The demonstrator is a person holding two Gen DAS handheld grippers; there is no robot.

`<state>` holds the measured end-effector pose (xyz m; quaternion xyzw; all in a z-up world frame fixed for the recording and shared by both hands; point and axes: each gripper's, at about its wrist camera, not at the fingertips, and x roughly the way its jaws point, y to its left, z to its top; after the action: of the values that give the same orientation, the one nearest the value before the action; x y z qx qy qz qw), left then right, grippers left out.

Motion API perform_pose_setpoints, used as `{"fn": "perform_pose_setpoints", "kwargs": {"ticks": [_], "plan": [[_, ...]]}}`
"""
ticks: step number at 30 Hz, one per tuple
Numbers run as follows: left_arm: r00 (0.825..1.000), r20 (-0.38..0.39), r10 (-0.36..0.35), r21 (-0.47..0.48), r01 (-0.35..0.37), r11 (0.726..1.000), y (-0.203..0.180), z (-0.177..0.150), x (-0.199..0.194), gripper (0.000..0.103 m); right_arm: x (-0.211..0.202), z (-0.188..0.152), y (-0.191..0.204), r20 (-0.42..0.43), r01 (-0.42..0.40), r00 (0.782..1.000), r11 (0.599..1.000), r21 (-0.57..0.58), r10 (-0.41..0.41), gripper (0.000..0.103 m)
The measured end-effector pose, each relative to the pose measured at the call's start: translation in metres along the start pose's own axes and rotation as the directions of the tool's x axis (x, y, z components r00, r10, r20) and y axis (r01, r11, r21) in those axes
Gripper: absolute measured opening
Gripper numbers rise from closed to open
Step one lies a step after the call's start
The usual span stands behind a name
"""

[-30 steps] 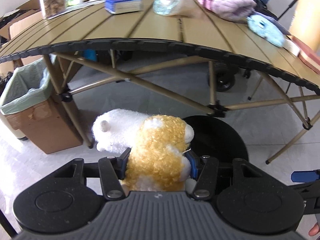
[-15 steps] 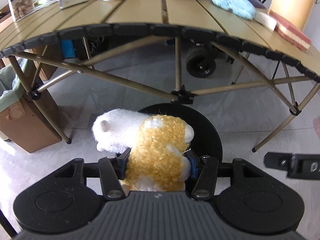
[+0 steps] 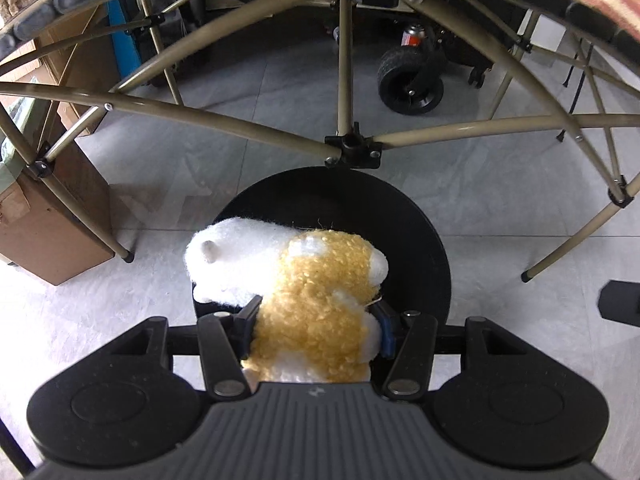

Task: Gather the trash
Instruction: 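Move left gripper over the bin and release the yellow plush toy, then raise both open tools back toward the table items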

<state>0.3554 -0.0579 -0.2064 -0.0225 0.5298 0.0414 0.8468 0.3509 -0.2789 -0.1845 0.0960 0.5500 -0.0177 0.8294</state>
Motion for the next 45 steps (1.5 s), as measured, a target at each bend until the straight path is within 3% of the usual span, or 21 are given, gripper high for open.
{"fn": "perform_pose_setpoints", "kwargs": {"ticks": [4,5,6,8,20,27,33,39,45], "plan": [[1.0,-0.013,0.004,-0.006,-0.004,1.0,-0.001,0.005,0.008,0.063,0.002,0.001,-0.002,-0.004,-0.002,1.0,1.0,0.004,0.002,0.103],[1.0,-0.018,0.003,-0.01,-0.003,1.0,-0.001,0.006,0.009,0.074,0.001,0.001,-0.003,-0.003,-0.002,1.0,1.0,0.004,0.002,0.103],[1.0,-0.022,-0.002,-0.017,0.001,1.0,-0.001,0.007,0.009,0.091,0.001,0.001,-0.003,-0.003,-0.002,1.0,1.0,0.005,0.002,0.103],[1.0,-0.026,-0.01,-0.023,0.009,1.0,-0.003,0.008,0.008,0.103,0.001,0.001,-0.003,-0.002,-0.002,1.0,1.0,0.006,0.002,0.103],[0.998,-0.049,-0.028,-0.015,0.027,1.0,-0.004,0.011,0.003,0.103,-0.001,0.003,-0.005,0.008,-0.003,1.0,1.0,0.002,0.003,0.103],[0.998,-0.004,-0.059,-0.016,0.059,0.998,0.004,0.013,-0.023,0.103,-0.013,0.004,-0.002,0.036,-0.022,0.999,1.0,-0.01,0.022,0.103],[0.991,0.105,-0.085,-0.006,0.086,0.996,0.015,0.011,-0.06,0.103,-0.034,0.002,0.007,0.088,-0.043,0.995,0.998,-0.048,0.047,0.103],[0.965,0.245,-0.095,-0.025,0.104,0.994,0.036,0.007,-0.098,0.103,-0.065,0.003,0.018,0.15,-0.087,0.983,0.99,-0.109,0.103,0.103],[0.915,0.39,-0.102,-0.046,0.13,0.99,0.054,0.007,-0.131,0.103,-0.103,0.005,0.026,0.254,-0.116,0.955,0.98,-0.161,0.154,0.103]]}}
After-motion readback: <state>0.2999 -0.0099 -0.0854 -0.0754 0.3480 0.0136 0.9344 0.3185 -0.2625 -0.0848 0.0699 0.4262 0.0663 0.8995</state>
